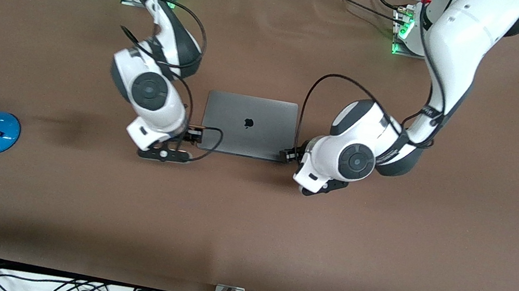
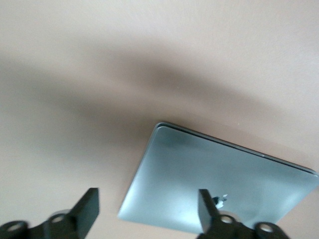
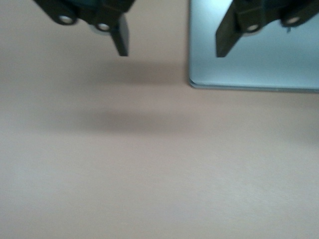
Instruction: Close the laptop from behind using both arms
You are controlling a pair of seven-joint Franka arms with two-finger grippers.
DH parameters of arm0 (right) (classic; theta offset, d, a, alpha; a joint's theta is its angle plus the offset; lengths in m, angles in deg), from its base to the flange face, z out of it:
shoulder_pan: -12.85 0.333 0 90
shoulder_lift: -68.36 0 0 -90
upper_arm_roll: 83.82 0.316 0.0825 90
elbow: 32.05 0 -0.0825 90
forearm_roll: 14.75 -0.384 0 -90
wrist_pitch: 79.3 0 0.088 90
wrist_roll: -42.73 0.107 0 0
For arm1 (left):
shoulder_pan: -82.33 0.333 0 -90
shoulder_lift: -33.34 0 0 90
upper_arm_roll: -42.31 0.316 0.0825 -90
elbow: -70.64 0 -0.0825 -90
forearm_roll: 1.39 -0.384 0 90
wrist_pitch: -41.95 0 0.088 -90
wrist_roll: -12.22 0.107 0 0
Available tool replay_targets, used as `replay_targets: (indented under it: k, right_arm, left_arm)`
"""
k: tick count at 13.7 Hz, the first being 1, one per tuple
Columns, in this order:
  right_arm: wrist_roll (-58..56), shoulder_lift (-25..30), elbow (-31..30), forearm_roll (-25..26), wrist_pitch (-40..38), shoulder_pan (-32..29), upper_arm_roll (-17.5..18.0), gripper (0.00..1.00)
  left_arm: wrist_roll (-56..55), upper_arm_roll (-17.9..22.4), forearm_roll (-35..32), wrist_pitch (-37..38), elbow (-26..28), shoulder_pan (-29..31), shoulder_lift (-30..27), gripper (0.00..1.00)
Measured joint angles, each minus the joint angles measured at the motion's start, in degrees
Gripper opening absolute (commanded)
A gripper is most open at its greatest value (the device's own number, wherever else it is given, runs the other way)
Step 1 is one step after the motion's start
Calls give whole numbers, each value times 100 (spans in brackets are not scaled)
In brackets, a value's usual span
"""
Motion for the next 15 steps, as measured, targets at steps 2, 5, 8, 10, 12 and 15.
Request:
replay_targets:
  k: [2,5,8,10,12,15]
  right_arm:
    - [-568,391,22,-336,-622,-426,-14,100]
    - [-1478,716,393,-501,-1561,-1092,-31,100]
    - [-2014,913,899,-525,-2052,-1326,-346,100]
    - [-2259,1216,935,-535,-2128,-1216,-717,100]
    - [-2319,1603,826,-546,-2187,-953,-1123,100]
    - [-2319,2206,504,-633,-2219,-434,-1817,100]
  left_arm:
    - [0,-1,-340,388,1,67,-395,100]
    - [340,5,-468,745,15,353,-907,100]
    - [1150,36,-503,1158,51,908,-1362,100]
    - [1822,42,-586,1338,149,1373,-1733,100]
    - [2577,195,-598,1406,385,1683,-2219,100]
    - [3701,926,-598,1436,1015,1708,-2985,100]
